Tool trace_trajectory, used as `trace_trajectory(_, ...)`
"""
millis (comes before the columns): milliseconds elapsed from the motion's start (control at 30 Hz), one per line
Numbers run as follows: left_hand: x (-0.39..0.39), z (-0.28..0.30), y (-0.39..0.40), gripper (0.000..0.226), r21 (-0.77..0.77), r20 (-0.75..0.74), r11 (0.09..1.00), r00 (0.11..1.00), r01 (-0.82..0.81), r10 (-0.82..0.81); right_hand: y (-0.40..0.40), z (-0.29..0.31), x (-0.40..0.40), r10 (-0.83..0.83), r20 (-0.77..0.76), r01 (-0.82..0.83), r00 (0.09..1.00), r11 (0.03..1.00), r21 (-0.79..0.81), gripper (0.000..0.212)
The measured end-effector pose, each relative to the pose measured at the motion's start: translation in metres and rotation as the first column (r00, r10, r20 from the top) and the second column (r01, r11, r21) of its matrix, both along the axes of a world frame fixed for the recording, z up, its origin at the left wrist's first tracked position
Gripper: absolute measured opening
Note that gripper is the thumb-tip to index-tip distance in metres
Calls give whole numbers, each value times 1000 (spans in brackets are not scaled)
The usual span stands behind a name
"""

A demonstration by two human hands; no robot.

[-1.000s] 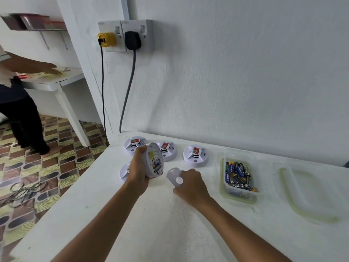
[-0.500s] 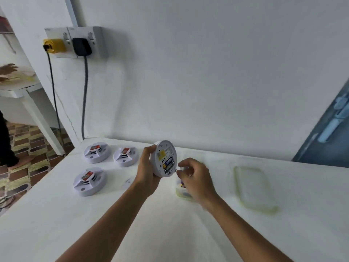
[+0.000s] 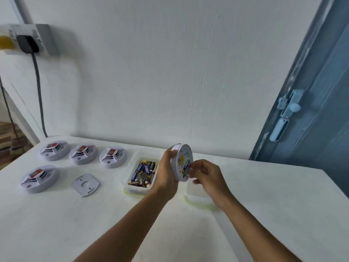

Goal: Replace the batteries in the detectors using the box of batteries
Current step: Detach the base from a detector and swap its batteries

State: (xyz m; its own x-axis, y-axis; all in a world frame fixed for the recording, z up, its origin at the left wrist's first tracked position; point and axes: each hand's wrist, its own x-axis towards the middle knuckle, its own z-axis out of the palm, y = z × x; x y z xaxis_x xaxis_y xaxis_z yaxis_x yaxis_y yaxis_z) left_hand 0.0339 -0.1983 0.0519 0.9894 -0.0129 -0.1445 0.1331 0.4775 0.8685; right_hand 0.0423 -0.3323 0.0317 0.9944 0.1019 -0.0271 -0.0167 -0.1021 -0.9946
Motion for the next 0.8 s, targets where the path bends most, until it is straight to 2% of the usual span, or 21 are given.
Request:
trace_trajectory(67, 0, 0, -7, 36, 6, -6, 1000, 1000, -15, 15, -5, -2, 0, 10, 1, -10, 1000, 1000, 19, 7)
trace_trajectory(167, 1, -1, -14, 46, 27, 29, 998, 998, -59, 59, -11, -1, 2, 13, -10, -12, 1000, 998, 64, 5)
trace_trajectory(433, 7, -5, -26, 36, 88, 34, 995, 998, -49, 46, -20, 1, 7, 54, -65, -45, 996, 989, 140, 10)
trace_trajectory(533, 8, -6, -27, 49, 154, 84, 982, 992, -106, 94, -22, 2, 8, 4, -87, 13, 996, 981, 195, 14)
trace_trajectory(700, 16, -8, -25, 39, 294, 207, 935, 968, -197, 139, -14, 7, 9, -160, -45, 166, 986, 967, 193, 17)
trace_trajectory(800, 20, -7, -21, 40, 295, 206, 932, 966, -211, 153, -4, 8, 13, -269, -17, 264, 963, 929, 259, 16)
